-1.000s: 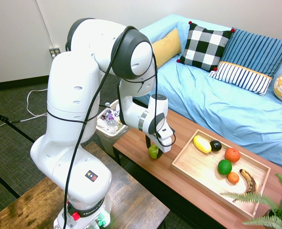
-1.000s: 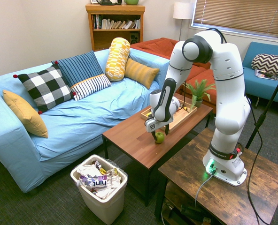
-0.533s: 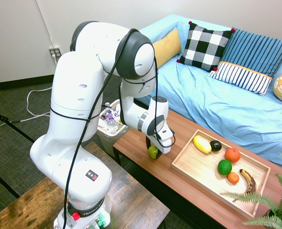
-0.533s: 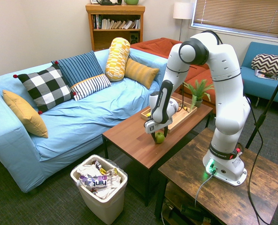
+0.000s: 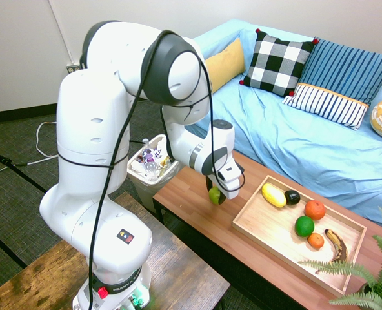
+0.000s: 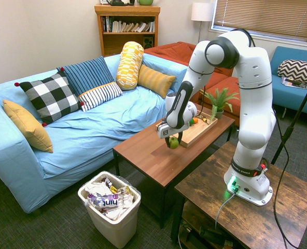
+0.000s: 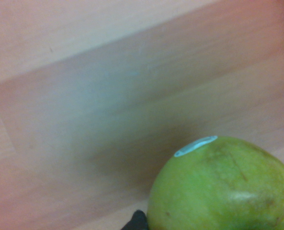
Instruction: Put the apple in the tray
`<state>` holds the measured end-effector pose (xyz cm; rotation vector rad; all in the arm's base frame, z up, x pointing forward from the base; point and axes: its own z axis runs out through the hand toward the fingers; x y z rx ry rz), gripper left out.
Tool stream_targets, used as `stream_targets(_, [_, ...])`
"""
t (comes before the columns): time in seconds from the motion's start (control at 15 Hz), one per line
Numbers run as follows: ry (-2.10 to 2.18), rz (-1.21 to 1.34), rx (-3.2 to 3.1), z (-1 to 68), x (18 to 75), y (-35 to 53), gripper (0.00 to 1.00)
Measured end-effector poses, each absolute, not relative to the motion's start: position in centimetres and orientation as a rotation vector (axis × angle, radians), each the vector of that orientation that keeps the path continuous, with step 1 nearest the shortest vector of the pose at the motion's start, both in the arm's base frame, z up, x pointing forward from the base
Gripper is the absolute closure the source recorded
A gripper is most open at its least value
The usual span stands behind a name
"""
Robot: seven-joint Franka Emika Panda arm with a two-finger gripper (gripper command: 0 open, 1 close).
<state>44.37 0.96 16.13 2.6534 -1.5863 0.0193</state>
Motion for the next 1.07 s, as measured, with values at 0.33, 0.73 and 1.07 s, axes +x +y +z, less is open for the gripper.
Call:
stream_targets(0.33, [-1.638,0.124,2.630,24.7,45.6,-2.3,1.00])
stream_targets(0.73, [-1.836,0.125,2.444,24.3,45.5,-13.1,1.00])
stream_targets(1.07, [-1.934,0.097,2.304,19.2,46.1,-19.6,1.00])
